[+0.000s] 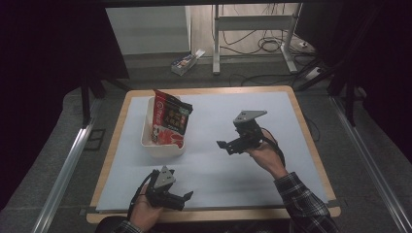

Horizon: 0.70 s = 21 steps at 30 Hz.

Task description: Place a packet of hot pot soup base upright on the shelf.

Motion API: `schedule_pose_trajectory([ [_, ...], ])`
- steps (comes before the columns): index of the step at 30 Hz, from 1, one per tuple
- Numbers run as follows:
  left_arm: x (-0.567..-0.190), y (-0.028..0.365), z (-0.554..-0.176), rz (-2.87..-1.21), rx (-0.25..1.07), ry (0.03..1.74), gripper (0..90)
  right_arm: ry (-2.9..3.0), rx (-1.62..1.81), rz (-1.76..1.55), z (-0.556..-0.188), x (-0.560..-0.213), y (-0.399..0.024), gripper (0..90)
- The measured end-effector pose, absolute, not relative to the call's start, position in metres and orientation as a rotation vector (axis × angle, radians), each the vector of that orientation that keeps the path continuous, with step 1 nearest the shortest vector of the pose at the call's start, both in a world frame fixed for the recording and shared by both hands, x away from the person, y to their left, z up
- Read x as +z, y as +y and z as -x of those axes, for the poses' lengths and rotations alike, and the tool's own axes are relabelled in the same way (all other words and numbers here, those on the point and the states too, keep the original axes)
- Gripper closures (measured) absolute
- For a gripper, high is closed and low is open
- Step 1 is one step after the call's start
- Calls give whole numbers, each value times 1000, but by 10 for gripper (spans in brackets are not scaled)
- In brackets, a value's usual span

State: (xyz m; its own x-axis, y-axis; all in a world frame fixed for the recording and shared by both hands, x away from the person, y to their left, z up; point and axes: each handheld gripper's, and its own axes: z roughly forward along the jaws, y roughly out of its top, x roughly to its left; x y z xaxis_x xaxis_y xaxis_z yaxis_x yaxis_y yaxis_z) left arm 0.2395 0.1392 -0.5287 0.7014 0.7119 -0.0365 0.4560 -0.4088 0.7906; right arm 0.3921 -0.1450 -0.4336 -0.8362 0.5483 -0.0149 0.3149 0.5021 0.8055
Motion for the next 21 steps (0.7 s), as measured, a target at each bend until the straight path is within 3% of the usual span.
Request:
schedule_pose_trajectory([
  [21, -529, 139, -239, -2093, 413, 884, 8, 2445, 1203, -806, -362, -448, -195, 4],
])
